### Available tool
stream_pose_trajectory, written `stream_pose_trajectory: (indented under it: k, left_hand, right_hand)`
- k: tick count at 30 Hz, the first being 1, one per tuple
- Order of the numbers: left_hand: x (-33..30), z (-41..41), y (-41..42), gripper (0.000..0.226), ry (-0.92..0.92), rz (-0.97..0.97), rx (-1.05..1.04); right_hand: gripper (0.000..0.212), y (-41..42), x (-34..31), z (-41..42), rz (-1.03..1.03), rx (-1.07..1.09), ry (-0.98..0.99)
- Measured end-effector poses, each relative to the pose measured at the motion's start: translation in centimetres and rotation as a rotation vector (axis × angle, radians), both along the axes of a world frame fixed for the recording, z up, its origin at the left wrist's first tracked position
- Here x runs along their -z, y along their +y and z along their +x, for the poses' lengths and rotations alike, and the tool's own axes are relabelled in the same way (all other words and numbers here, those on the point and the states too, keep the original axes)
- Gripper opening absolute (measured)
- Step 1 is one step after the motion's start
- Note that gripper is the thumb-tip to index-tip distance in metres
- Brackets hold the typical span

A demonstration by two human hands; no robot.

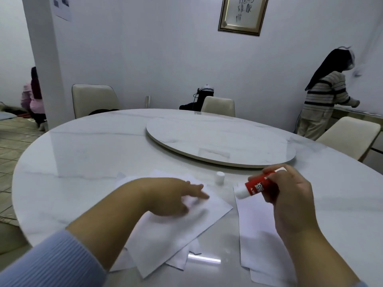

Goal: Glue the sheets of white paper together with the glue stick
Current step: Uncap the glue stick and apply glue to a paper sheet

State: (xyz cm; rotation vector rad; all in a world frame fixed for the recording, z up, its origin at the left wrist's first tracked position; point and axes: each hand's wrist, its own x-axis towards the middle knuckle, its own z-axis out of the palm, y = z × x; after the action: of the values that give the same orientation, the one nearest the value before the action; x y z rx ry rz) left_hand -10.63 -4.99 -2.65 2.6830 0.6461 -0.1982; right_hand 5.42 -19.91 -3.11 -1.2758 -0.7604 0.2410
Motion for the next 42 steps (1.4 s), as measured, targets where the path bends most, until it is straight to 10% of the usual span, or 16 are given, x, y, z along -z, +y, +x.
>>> stream_pose_trajectory:
  k: [5,20,28,36,42]
  left_hand:
    - [2.1,0.6,-1.6,0.059,0.029,0.099,-0.016]
    - [3.7,0.5,-1.7,0.072,-0.065,0.120,-0.069]
    - [3.7,0.4,-1.5,0.073,-0.072,0.139,-0.072]
    - [3.5,0.0,-1.8,0.072,-0.145,0.137,-0.111]
    - [3.3,-0.2,-1.9,0.067,-0.171,0.113,-0.084]
  right_hand:
    - [0.014,0.9,1.1,-0.3,-0.120,0.151,-0.176]
    - [0.018,3.8,3.1,-1.7,-0.504,-0.261,-0.479]
    - [0.005,1.7,1.6,-2.4,-0.404,-0.182,-0.529]
    - [0.010,0.5,1.0,-2.4,-0.330,-0.297,-0.357]
    - [0.022,0.4,0.3,-0.7,0.019,0.007,-0.006]
